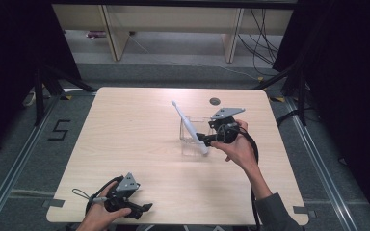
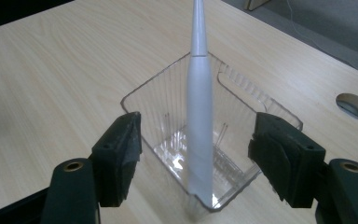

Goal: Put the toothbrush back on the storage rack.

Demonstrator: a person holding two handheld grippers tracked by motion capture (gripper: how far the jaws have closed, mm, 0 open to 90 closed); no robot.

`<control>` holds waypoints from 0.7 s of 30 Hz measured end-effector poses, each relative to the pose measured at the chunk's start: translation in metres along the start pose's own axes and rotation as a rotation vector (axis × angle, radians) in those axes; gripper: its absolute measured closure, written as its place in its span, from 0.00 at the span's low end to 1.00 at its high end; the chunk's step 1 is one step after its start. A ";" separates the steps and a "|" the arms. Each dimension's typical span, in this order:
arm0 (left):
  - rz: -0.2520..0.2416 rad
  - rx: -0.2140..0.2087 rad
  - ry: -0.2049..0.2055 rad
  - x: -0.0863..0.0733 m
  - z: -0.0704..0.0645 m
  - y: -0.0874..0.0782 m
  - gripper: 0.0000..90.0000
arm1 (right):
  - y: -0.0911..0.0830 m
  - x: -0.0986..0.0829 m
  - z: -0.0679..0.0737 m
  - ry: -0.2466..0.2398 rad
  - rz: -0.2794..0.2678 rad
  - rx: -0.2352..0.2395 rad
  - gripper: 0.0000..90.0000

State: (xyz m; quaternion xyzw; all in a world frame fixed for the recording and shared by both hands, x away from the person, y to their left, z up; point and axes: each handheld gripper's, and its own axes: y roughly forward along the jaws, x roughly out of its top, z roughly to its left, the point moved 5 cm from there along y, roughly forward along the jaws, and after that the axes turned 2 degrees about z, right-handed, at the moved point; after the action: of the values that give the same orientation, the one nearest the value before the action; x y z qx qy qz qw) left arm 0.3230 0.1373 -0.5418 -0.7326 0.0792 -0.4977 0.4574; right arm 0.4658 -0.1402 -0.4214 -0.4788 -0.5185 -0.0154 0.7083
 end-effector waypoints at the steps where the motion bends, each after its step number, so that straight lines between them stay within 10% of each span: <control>1: 0.002 -0.007 0.003 0.000 -0.001 0.000 0.17 | -0.002 -0.001 -0.001 -0.014 -0.014 0.003 0.37; 21: -0.013 -0.003 -0.017 0.001 -0.002 0.000 0.17 | -0.036 -0.042 -0.015 0.071 -0.093 -0.056 0.30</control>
State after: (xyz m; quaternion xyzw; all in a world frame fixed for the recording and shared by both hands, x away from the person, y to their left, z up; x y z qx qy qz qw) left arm 0.3218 0.1353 -0.5413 -0.7380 0.0715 -0.4943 0.4537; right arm 0.4384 -0.1906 -0.4291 -0.4731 -0.5140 -0.0801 0.7110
